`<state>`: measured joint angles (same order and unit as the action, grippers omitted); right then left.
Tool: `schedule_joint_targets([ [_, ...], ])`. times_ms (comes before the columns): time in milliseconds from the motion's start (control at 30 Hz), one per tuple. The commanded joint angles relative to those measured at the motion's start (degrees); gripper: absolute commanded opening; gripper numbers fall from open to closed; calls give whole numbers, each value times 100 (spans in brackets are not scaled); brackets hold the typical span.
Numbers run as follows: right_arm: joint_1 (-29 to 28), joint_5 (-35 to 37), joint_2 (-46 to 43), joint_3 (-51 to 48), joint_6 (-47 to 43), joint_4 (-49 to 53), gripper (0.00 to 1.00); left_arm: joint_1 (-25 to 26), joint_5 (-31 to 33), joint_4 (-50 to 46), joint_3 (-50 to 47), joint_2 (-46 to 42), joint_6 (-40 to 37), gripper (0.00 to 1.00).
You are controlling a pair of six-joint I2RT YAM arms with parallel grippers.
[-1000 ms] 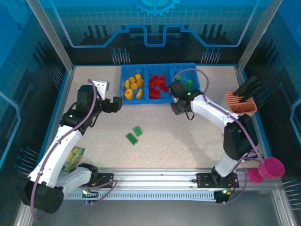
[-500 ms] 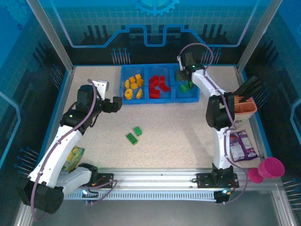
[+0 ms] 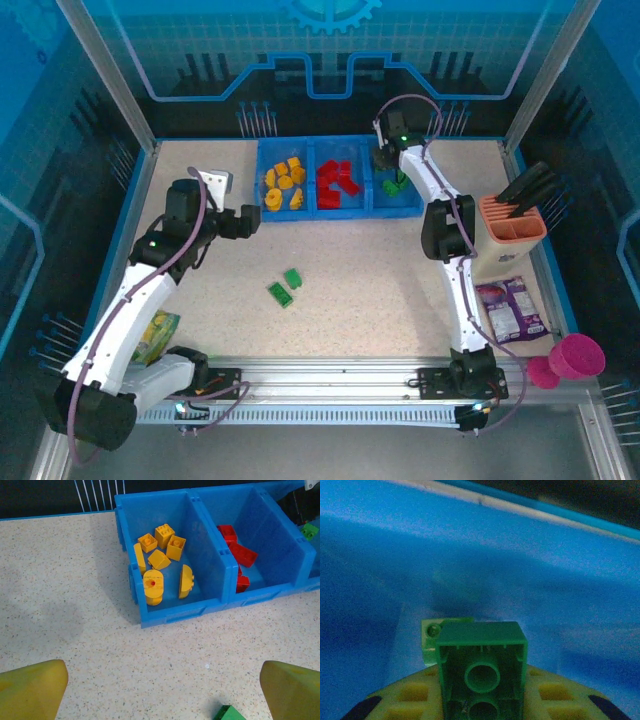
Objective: Sort the legos into containers by color
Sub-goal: Place the lego in the container.
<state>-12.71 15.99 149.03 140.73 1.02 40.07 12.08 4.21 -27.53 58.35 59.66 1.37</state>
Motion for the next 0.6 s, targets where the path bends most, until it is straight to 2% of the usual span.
schedule_joint_targets([
  [0, 110, -43, 66, 155, -42, 97, 31, -89, -96, 63, 122, 75, 30, 99],
  [267, 157, 21, 8, 148, -94, 137, 36, -100, -213, 37, 167, 221, 30, 99],
  [567, 178, 58, -56, 165, -145, 184, 48, -109, -202, 19, 168, 194, 38, 99],
])
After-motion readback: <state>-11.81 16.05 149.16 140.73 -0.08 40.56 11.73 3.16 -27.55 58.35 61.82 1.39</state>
